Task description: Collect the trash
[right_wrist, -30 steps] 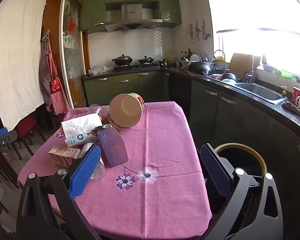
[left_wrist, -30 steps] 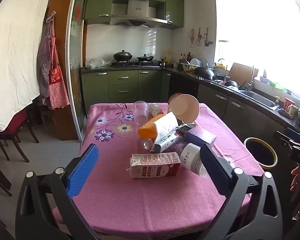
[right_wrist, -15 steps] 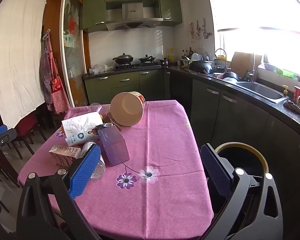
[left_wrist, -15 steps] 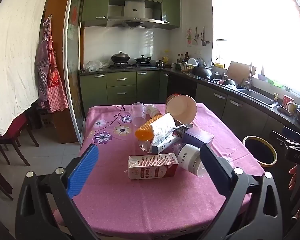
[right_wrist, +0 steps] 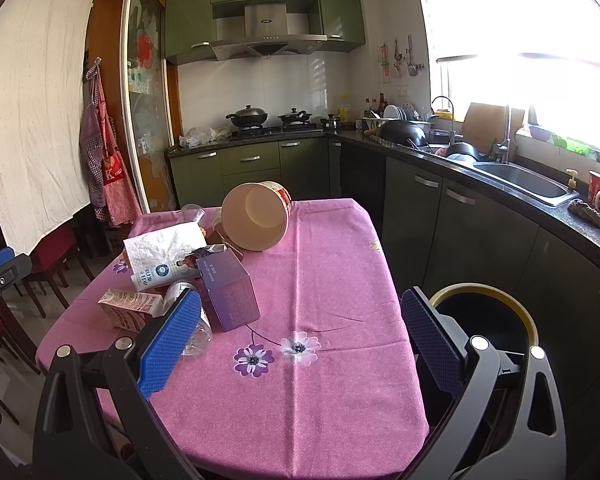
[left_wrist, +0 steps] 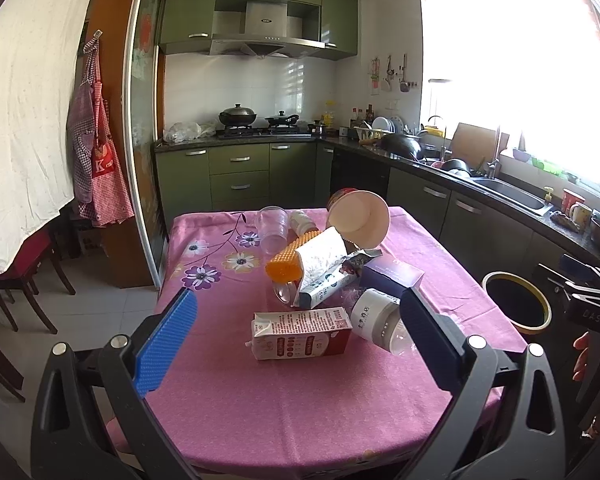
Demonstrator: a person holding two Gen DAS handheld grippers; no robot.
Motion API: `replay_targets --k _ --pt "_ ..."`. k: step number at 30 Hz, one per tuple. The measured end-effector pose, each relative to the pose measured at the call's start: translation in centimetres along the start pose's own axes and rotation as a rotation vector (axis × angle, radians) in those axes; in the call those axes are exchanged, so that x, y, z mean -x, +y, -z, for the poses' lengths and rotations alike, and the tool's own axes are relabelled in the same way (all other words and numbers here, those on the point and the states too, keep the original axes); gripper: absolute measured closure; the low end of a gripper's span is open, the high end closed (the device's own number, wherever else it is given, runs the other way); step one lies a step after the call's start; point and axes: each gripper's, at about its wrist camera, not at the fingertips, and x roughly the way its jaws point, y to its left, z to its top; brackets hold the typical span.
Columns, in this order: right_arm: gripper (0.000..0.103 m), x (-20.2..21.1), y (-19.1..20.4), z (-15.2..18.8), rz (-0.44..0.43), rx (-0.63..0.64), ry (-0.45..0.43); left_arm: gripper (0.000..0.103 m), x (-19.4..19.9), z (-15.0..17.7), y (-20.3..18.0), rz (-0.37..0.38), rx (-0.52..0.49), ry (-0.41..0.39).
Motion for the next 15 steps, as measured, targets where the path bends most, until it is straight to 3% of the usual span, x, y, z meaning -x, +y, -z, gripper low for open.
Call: replay_targets --k 15 --pt "0.004 -0.14 0.21 0.11 -0.002 -0.002 0.006 0.006 -0.02 0.25 -0.19 0.005 0.000 0.003"
